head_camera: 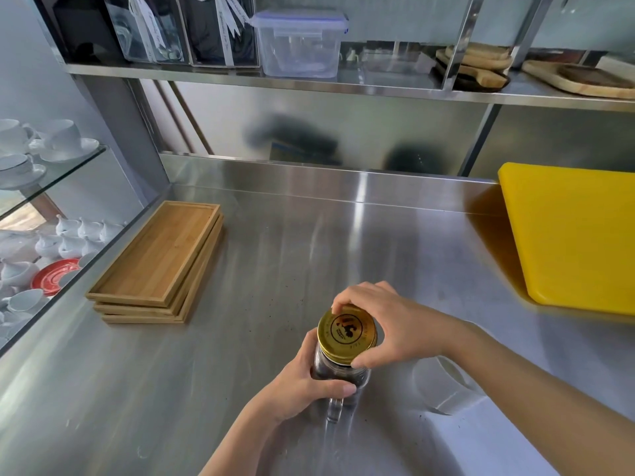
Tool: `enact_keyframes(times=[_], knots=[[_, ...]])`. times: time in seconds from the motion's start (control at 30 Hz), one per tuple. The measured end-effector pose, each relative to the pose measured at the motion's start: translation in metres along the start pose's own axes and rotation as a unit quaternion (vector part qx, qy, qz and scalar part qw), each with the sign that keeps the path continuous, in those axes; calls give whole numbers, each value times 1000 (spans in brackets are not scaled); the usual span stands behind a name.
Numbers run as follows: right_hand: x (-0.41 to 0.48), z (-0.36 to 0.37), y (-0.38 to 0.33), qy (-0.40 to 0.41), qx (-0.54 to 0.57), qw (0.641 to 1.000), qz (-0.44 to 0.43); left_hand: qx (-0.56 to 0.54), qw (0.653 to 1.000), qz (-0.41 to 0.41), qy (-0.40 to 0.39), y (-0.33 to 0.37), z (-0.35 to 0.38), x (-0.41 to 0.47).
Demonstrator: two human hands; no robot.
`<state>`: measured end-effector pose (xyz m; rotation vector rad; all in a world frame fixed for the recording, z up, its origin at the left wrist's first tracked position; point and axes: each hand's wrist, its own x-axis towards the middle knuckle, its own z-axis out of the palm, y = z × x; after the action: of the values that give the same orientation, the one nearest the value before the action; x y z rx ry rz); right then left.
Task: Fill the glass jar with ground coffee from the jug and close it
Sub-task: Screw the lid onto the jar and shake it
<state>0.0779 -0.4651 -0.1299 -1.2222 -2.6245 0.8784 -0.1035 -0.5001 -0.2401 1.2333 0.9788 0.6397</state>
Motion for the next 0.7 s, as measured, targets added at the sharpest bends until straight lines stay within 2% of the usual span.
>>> enact_keyframes(times=[0.27, 0.43, 0.7], knots=[[5, 1, 1, -23, -79, 996, -41, 8, 1000, -1, 5, 0, 1, -1], [12, -5, -3, -66, -129, 988, -50, 8, 1000, 0, 13, -4, 0, 1], [15, -15, -6, -122, -142, 982, -38, 18, 1000, 0, 17, -7, -1, 1]])
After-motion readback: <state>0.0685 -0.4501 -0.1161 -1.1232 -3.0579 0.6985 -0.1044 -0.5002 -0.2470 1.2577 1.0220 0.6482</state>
